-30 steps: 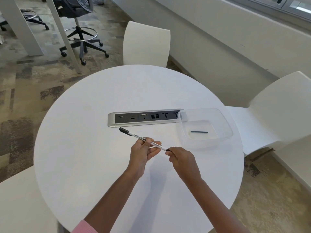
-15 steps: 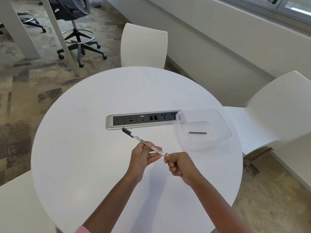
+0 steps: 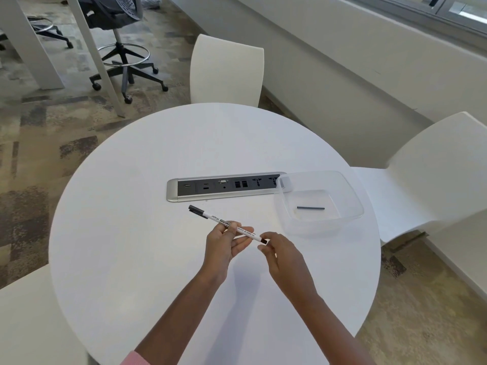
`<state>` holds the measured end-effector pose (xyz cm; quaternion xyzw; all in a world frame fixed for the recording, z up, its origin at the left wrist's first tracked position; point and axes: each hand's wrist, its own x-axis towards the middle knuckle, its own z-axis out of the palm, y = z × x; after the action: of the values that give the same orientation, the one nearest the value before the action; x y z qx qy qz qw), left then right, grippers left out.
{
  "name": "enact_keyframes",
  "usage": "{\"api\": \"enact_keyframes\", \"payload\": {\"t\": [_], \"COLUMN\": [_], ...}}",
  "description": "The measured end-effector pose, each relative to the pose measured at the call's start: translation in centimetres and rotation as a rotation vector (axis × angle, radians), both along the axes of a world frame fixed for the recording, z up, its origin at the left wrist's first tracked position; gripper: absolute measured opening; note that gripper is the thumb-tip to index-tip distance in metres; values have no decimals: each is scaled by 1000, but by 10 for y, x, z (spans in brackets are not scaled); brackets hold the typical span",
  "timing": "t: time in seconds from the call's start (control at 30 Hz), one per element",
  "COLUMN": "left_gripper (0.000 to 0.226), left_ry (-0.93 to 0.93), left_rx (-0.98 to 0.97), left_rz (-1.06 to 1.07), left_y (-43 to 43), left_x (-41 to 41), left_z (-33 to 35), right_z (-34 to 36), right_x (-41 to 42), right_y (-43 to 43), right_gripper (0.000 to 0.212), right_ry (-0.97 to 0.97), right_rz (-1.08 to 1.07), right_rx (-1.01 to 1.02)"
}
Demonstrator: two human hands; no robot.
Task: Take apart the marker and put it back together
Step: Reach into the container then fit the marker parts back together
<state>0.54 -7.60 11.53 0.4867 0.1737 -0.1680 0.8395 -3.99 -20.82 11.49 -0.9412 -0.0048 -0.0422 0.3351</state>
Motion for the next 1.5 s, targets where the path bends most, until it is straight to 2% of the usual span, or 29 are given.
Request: {"api": "enact_keyframes", "payload": {"t": [0.13, 0.23, 0.3, 0.37, 0.6, 0.77, 0.87, 0.93, 1.0, 1.07, 1.13, 1.23, 1.37, 1.43, 1.5], "left_gripper": [18, 19, 19, 20, 21, 22, 21, 19, 18, 18, 18, 17, 18, 19, 20], "left_ry": [14, 12, 0, -13, -108, -99, -68, -46, -27, -3, 7, 6, -7, -23, -41], "left_rx": [-13, -16, -6, 3, 106, 110, 55, -7, -36, -37, -36, -27, -25, -21, -1], "left_rz": [16, 21, 3, -8, -116, -184, -141, -78, -27, 3, 10, -5, -27, -45, -68], "left_y": [-1, 0, 1, 1, 4, 7, 7, 6, 6, 7, 9, 9, 8, 9, 9], "left_x": [-1, -1, -1, -1, -3, -4, 0, 2, 2, 1, 0, -2, -5, -6, -6], "left_z": [2, 3, 4, 5, 7, 5, 5, 5, 4, 1, 0, -2, -3, -2, -1], "right_z": [2, 0, -1, -2, 8, 17, 18, 16, 14, 9, 4, 2, 5, 6, 5], "right_x": [0, 3, 4, 6, 12, 17, 18, 17, 12, 5, 0, -5, -3, 0, 1], "right_y": [2, 3, 4, 5, -3, -16, -15, -8, -1, 2, 2, 4, 4, 4, 4], "right_gripper": [6, 8, 6, 11, 39, 31, 33, 38, 34, 21, 14, 15, 6, 7, 12], "right_ry": [-200, -252, -245, -157, 370, 848, 849, 689, 466, 243, 121, -14, -137, -108, 2], "right_rz": [37, 31, 28, 2, -122, -115, -119, -136, -140, -81, -19, 45, 96, 81, 25], "right_rx": [-254, -304, -267, -136, 480, 951, 1074, 954, 667, 337, 123, -125, -226, -172, -39]}}
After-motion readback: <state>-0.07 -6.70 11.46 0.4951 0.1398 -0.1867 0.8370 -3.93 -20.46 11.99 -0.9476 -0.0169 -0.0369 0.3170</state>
